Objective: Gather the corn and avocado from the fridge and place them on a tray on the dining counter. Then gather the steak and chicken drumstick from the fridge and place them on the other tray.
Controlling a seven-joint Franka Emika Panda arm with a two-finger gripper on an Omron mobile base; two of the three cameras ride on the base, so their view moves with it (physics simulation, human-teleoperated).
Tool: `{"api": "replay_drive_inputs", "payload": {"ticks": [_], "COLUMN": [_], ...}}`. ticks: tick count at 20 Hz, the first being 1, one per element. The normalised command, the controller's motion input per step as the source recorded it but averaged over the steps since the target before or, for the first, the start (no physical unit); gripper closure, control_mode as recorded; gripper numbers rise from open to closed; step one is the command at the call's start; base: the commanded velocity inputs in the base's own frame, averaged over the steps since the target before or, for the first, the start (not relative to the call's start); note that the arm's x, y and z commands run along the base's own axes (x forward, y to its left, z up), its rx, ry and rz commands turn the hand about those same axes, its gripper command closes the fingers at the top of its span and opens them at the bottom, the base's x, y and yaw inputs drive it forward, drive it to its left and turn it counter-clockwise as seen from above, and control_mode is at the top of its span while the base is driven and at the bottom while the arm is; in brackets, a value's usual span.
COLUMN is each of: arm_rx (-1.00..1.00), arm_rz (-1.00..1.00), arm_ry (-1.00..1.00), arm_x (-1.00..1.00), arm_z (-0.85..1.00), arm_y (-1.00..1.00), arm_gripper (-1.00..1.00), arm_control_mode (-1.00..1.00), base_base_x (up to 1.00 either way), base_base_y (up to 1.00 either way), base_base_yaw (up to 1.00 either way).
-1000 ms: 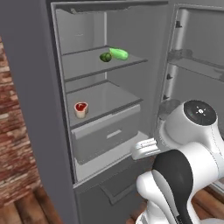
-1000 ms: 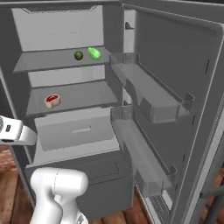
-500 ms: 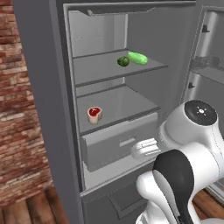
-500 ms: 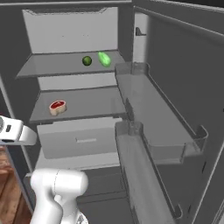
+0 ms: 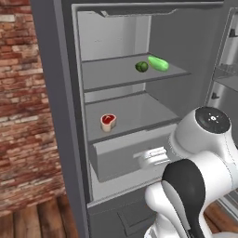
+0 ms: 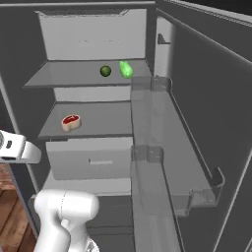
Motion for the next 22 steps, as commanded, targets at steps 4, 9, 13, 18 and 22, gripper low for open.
{"api": "replay_drive_inputs", "payload": {"ticks": [4,9,13,18,22], "arm_rx": [0.00,0.04,0.07,0.04,0.00], "arm_rz": [0.00,0.13,0.16,0.02,-0.09], "arm_ry": [0.00,0.00,0.00,0.00,-0.01], "arm_x": [0.00,0.44,0.88,0.87,0.81], "arm_z": [0.00,0.00,0.00,-0.02,-0.18], "arm_y": [0.00,-0.19,-0.25,0.05,0.25], "arm_gripper": [-1.00,-1.00,-1.00,-1.00,-1.00], "arm_control_mode": [1.00,-1.00,-1.00,-1.00,-1.00], "base_base_x": [0.57,0.25,0.00,0.00,0.00], "base_base_y": [-0.16,-0.08,0.00,0.00,0.00], "base_base_yaw": [0.26,0.10,0.00,0.00,0.00]}}
